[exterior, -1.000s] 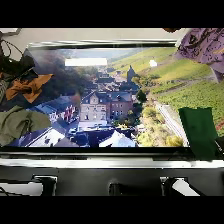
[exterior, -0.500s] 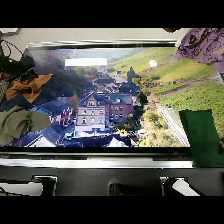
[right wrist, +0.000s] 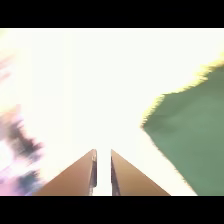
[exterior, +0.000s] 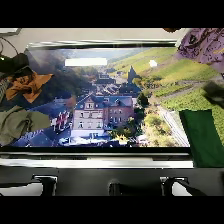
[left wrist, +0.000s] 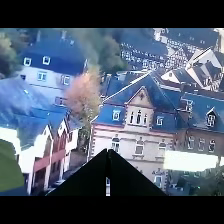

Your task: Fold the clothes and pants, and hang the long-sleeved shirts on hangers.

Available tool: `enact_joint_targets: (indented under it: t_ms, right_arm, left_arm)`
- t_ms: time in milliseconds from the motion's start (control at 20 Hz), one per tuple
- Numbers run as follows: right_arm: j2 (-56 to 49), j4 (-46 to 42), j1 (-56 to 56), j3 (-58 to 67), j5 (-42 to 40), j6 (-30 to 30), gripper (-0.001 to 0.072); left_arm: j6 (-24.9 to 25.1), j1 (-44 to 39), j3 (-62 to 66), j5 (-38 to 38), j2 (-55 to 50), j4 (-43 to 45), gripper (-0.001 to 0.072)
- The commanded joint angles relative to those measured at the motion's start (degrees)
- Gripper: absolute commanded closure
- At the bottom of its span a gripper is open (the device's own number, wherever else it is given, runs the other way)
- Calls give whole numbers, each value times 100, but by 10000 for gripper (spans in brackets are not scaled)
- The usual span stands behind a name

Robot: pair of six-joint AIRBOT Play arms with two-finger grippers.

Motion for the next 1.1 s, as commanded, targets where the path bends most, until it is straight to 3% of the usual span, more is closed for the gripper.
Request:
enact_joint_targets:
  t_ms: [0,50,150,300,1050]
  right_arm:
    - [7,326,2057,131,-315,-498,601]
    - [7,304,2535,131,-310,-621,602]
    - [7,201,3357,131,-306,-752,678]
    - [7,101,4035,136,-385,-750,679]
    - [7,66,4120,136,-483,-750,678]
  left_arm:
    - [420,-105,-293,87,518,24,684]
    - [590,-208,-566,162,723,103,684]
    - [802,-466,-1290,448,1180,302,684]
    - [798,-695,-1847,802,1519,323,683]
    - [754,-737,-1851,778,1521,321,682]
